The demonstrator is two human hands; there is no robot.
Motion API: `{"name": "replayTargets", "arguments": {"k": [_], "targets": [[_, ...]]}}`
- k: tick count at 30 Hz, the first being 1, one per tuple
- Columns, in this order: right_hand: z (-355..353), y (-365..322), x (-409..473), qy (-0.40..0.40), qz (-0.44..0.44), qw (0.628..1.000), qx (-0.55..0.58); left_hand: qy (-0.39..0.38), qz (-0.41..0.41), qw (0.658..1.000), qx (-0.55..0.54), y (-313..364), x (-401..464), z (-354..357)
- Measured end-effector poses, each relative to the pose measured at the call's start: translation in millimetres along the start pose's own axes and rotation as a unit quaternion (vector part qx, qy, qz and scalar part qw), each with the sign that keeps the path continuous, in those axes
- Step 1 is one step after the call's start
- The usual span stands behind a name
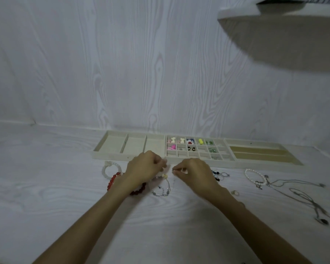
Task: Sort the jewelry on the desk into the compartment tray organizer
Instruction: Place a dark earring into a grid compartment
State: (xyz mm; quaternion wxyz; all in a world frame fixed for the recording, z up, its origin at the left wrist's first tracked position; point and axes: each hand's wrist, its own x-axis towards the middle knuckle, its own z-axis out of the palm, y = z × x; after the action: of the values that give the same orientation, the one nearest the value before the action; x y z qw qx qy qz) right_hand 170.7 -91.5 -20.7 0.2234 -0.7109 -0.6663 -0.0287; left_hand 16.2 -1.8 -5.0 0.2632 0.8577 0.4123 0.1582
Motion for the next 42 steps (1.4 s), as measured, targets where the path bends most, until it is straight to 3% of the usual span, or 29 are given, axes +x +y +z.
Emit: {"name": "replayTargets", "arguments": {"k": [3, 6, 10, 13, 18, 21, 26, 30, 33, 36, 42], "targets": [[-5, 2, -10, 0.106, 0.035, 0.989, 0.099, -0.053, -0.039, 0.970, -0.233, 14, -1, 5], [-8, 6, -19, 0.187, 0.035, 0.969, 0.159, -0.065, -0.051, 0.933, -0.351, 26, -2, 9], [-9, 15, -28, 0.252, -0.006, 0.956, 0.150, -0.053, -0.055, 0.930, -0.360, 36, -2, 19], [-10, 21, -35, 0.222, -0.027, 0.958, 0.181, -0.035, -0.030, 0.930, -0.366, 38, 0, 24], [-26, 30, -36, 0.130, 0.111, 0.911, 0.375, -0.015, 0.078, 0.965, -0.252, 37, 1, 26], [-35, 34, -33, 0.104, 0.111, 0.943, 0.297, 0.001, 0.121, 0.978, -0.171, 36, 4, 26], [-37, 31, -23, 0.115, 0.101, 0.957, 0.247, 0.035, 0.135, 0.967, -0.214, 38, 10, 29], [-44, 38, -4, 0.108, 0.103, 0.972, 0.179, 0.050, 0.113, 0.960, -0.250, 22, 13, 33], [-75, 66, 29, 0.117, 0.128, 0.984, 0.049, 0.093, 0.080, 0.976, -0.181, 1, 13, 30], [-90, 88, 63, 0.009, 0.125, 0.989, -0.074, 0.096, 0.053, 0.991, -0.077, -15, 15, 19], [-55, 99, 95, -0.124, 0.103, 0.973, -0.162, 0.064, 0.037, 0.996, -0.057, -32, 16, 9]]}}
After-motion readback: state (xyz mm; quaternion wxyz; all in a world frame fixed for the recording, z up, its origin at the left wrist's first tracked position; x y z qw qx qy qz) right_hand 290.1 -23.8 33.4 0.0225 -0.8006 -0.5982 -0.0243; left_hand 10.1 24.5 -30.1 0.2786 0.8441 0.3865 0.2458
